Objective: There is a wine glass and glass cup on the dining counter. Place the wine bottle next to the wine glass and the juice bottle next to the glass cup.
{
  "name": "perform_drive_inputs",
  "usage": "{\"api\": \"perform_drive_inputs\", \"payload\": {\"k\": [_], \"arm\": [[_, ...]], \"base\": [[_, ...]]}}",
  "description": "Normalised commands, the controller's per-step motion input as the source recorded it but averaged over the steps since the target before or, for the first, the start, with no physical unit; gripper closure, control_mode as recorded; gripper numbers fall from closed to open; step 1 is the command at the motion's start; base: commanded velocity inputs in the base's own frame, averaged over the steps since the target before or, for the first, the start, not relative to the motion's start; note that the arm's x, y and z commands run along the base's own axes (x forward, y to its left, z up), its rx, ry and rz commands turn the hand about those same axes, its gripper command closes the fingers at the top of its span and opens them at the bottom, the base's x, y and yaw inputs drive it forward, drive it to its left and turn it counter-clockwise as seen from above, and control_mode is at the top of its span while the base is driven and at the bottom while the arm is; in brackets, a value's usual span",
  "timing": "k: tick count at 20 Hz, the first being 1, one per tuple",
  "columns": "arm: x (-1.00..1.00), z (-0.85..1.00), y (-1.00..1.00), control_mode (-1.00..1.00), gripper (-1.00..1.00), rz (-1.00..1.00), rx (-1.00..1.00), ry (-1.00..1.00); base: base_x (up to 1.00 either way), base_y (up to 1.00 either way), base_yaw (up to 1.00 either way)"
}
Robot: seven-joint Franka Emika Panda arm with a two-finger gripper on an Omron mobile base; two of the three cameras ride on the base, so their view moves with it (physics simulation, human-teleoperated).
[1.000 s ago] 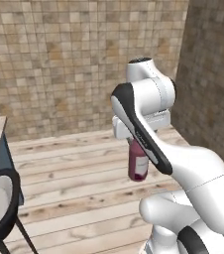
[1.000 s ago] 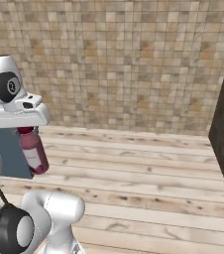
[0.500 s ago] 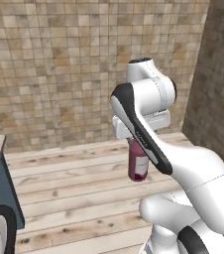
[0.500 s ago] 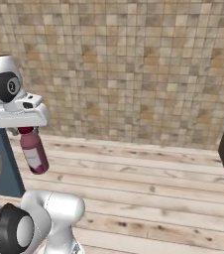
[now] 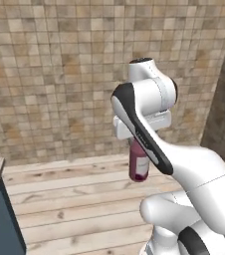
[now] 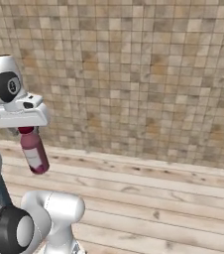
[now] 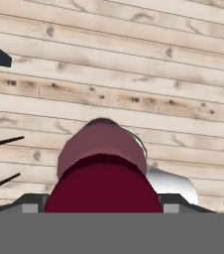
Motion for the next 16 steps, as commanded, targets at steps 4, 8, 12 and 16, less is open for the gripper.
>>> {"api": "perform_drive_inputs", "payload": {"k": [4, 8, 12, 16], "arm": [[0.0, 0.0, 0.0, 1.0, 1.0, 0.0, 0.0, 0.0], [0.0, 0.0, 0.0, 1.0, 1.0, 0.0, 0.0, 0.0], [0.0, 0.0, 0.0, 1.0, 1.0, 0.0, 0.0, 0.0], [0.0, 0.0, 0.0, 1.0, 1.0, 0.0, 0.0, 0.0]], "base": [[0.74, -0.11, 0.26], [0.69, -0.1, 0.32], [0.57, -0.05, 0.44], [0.41, -0.02, 0.62]]}}
